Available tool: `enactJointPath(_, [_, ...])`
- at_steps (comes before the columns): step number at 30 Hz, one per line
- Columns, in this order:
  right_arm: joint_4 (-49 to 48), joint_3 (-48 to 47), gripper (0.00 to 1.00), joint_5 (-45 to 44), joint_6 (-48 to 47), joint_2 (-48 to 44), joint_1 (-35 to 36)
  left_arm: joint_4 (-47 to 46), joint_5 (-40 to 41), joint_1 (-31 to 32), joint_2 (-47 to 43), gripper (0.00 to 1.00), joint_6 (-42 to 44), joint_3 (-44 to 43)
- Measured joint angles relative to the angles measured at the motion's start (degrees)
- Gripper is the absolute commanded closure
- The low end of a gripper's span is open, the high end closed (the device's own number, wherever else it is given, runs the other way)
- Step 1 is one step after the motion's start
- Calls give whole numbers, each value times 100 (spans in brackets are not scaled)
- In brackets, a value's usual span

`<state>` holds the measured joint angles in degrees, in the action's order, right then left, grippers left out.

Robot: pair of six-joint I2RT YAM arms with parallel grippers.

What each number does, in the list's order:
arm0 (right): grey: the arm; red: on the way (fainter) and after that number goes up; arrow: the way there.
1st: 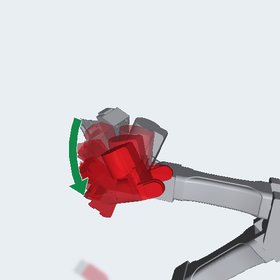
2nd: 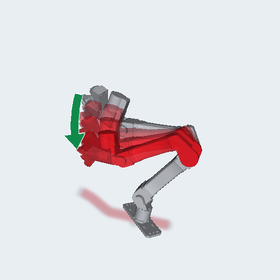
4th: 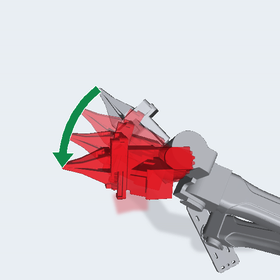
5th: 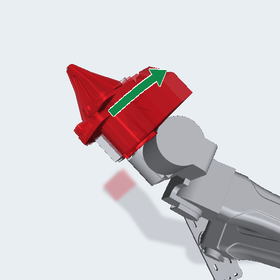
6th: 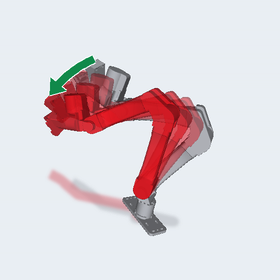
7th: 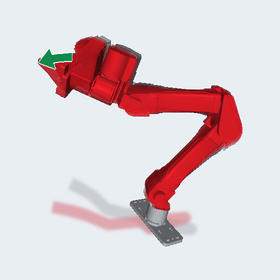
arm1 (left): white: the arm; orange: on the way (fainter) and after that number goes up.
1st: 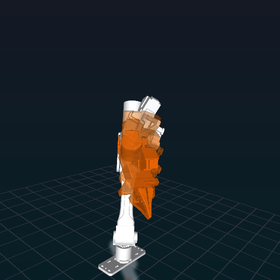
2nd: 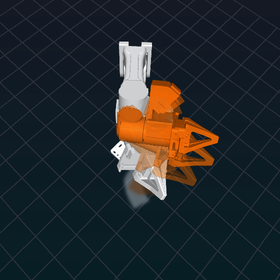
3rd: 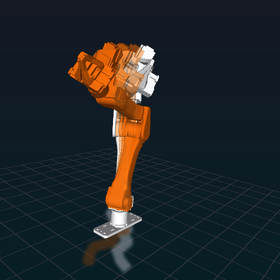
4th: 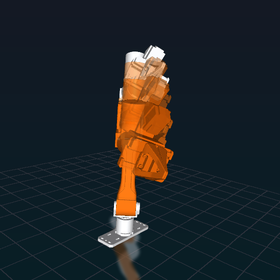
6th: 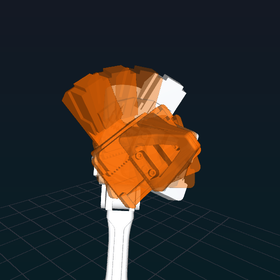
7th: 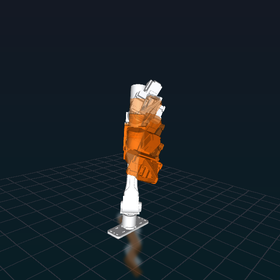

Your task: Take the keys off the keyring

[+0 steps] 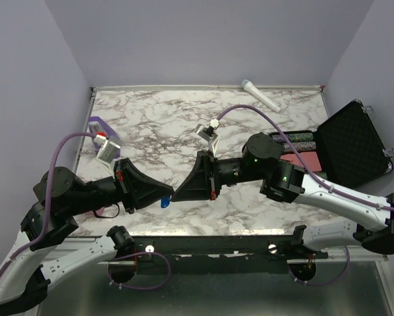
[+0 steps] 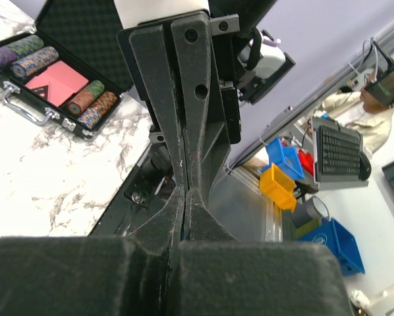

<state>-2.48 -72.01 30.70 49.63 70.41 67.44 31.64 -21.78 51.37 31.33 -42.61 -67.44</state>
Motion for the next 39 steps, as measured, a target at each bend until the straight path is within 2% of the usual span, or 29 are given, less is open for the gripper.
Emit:
enactJointPath(9, [564,-328,99,437,-267,74,11,225,-680,-4,208,100,317,-234])
enactJointPath(24, [1635,-874,99,1025,-643,332,15,149,-1408,-26,262,100,409,-35])
enactJointPath(27, [1742,-894,99,1023,-671,348,15,236,-1370,-26,262,91,407,-35])
enactJointPath(31, [1838,-894,99,955,-693,352,15,372,-1165,-24,264,66,369,-44])
enactJointPath(34, [1845,-894,99,903,-699,352,15,511,-911,-24,308,52,354,-125])
enactJointPath(37, [1805,-894,99,837,-699,350,15,621,-695,-24,415,44,334,-275])
enactJointPath(39, [1764,-894,99,754,-699,350,15,645,-579,-24,474,42,319,-354])
